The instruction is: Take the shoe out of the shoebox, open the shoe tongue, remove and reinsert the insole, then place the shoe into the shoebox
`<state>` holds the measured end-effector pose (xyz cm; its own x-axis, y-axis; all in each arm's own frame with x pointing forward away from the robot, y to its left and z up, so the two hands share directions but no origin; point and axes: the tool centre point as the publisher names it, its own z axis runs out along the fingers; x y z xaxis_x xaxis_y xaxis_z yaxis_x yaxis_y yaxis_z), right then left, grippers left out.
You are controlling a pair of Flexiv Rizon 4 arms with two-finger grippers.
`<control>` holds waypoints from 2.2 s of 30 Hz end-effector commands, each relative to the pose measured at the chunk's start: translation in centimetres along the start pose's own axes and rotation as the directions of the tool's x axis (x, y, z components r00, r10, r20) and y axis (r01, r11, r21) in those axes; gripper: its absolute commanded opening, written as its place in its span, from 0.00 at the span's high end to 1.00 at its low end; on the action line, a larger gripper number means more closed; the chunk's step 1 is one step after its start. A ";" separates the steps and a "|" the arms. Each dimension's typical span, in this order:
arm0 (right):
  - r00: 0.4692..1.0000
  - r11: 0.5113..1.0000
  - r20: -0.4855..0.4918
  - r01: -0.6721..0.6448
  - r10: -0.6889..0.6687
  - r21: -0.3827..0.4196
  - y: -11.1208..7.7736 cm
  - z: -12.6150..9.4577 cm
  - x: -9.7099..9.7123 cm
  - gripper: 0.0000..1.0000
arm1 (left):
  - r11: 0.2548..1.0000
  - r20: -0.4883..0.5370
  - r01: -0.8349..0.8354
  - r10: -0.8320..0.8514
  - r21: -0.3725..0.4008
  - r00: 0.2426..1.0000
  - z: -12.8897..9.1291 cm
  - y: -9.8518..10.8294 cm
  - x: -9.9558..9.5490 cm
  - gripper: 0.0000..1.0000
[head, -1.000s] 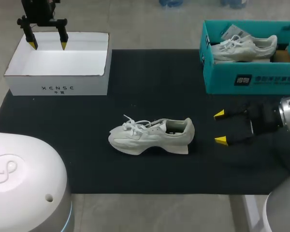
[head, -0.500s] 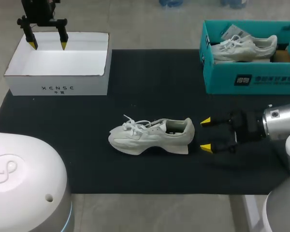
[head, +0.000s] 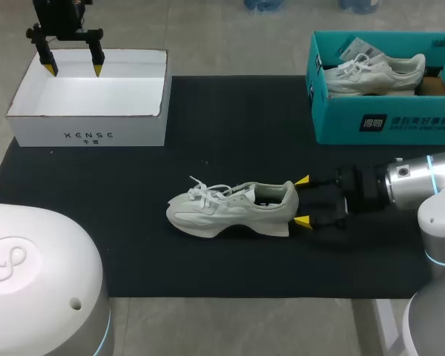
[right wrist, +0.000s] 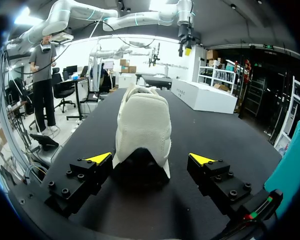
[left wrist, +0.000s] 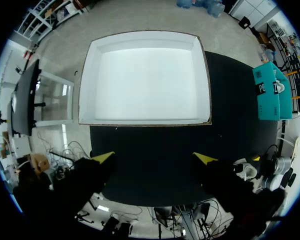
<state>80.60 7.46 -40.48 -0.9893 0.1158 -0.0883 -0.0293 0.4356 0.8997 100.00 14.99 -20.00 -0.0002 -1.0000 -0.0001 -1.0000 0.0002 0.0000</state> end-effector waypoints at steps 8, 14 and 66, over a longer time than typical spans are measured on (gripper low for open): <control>1.000 0.999 -0.026 0.001 -0.002 -0.047 -0.5 2.8 0.3 0.00 | 1.000 0.000 0.000 0.000 0.000 1.000 0.0 0.0 0.0 0.00; 0.999 0.998 -0.032 -0.005 0.003 -0.059 -0.8 3.5 0.6 0.00 | 1.000 0.000 0.000 0.000 0.000 1.000 0.0 0.0 0.0 0.00; 0.999 0.989 -0.046 -0.022 0.016 -0.144 -1.9 4.9 1.5 1.00 | 1.000 -0.041 -0.011 0.012 0.015 0.999 -2.8 5.6 3.2 0.00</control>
<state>79.95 10.85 -43.49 -0.9953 0.0808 -0.0542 -0.0278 0.2975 0.9543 98.00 12.44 -18.41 -0.0205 -0.9985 0.0498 -0.9994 0.0218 0.0261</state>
